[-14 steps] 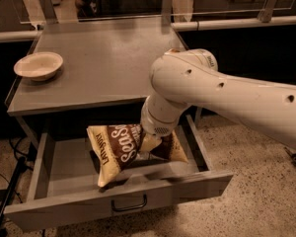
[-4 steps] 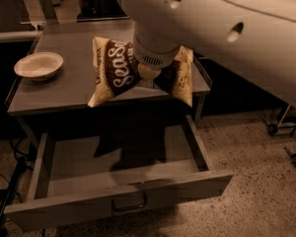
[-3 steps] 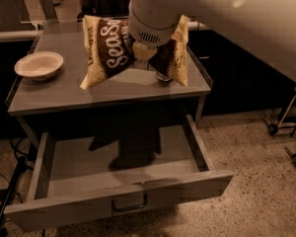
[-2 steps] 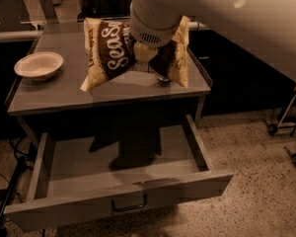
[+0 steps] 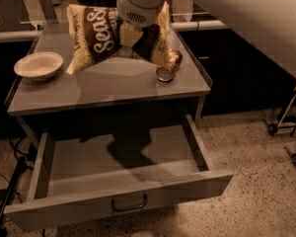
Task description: Pick brown chip bag from top drawer and place on counter
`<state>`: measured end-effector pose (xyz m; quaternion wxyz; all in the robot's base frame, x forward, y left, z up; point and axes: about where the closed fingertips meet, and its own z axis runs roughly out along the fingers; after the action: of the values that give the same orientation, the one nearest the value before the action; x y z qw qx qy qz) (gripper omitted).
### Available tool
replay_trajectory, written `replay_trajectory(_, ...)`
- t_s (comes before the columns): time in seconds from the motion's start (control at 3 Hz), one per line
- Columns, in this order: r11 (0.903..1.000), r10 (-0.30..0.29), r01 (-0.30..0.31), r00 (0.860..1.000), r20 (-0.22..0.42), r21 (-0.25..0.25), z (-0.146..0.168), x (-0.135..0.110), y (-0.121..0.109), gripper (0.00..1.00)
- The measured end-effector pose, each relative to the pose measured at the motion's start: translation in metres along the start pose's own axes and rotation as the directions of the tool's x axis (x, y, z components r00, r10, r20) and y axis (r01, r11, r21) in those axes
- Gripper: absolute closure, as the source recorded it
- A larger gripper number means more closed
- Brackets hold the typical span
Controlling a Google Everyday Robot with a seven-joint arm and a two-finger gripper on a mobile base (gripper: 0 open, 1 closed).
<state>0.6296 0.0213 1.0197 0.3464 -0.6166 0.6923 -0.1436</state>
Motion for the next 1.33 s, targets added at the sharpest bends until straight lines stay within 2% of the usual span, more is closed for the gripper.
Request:
replay_trajectory(0.33,0.9996,-0.025,0.025,0.999,0.035,-0.008,0.014,-0.018,-0.014,1.00)
replay_trajectory(1.0,0.9997,-0.021,0.022,0.999,0.046,-0.008,0.025,-0.020,-0.024,1.00)
replay_trajectory(1.33,0.9996,-0.002,0.003,0.998,0.065,-0.026,0.045,-0.029,-0.047,1.00)
